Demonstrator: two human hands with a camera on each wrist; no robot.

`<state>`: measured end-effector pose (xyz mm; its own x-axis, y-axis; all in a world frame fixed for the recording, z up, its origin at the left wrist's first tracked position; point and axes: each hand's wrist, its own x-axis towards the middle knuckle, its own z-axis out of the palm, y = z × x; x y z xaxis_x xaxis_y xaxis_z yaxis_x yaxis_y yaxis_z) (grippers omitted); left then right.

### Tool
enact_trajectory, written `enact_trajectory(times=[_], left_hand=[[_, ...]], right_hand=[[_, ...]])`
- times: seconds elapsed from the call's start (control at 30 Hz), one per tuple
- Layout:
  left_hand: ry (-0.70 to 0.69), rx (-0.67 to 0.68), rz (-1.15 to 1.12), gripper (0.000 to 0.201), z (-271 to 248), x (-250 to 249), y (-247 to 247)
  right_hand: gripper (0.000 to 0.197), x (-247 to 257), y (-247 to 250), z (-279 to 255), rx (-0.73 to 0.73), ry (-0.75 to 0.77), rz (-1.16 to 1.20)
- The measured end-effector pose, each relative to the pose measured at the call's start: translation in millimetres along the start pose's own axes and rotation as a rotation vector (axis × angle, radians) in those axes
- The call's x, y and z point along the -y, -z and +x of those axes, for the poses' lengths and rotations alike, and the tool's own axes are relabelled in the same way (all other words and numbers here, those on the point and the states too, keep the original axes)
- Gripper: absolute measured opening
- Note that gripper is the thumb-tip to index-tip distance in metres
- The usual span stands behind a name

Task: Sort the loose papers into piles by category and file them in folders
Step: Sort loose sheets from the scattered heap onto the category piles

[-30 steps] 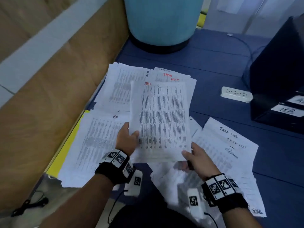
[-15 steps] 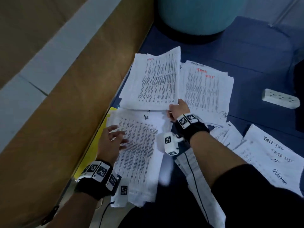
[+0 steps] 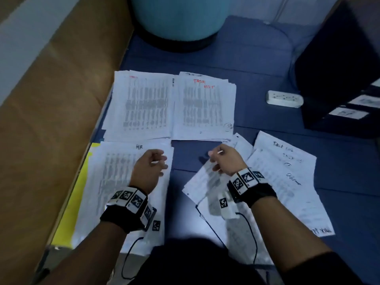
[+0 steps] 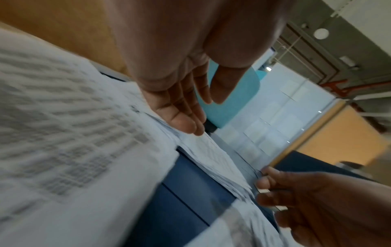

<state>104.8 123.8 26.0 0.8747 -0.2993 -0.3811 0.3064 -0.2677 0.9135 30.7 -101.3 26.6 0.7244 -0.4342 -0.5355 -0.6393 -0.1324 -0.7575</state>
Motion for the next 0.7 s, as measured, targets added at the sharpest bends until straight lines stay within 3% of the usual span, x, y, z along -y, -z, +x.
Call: enact_trajectory(times=[0.17,0.33,0.4,0.53,0.7], left_hand=[[-0.031,0.201,0.187,0.021,0.8,-0.9,-76.6],[0.009,0.328,0.312,0.023,-17.3,7.2,-149.8],[0.031,0.354,0.405,0.029,-23.8,11.9,-174.8],[0.047,0.345,0.546,0.033,-34.4,21.5,-208.9],[0.071,0.274,0.547,0.040,-46.8,35.5,-226.7]], right_hand=[[0.027,-70.8,76.2,-44.3,-0.105,-0.112,-0.102],[0.017,-141.7,139.1,-81.2,-0.235,-0.222,-0.180],[0.017,-161.8,155.9,-90.3,-0.273,-0.293,-0.222],[0.054,-188.2,174.8,-93.5,-0.318,-0.362,-0.302],[0.060,-197.0,178.8,-82.3,-0.342,-0.363,-0.255]])
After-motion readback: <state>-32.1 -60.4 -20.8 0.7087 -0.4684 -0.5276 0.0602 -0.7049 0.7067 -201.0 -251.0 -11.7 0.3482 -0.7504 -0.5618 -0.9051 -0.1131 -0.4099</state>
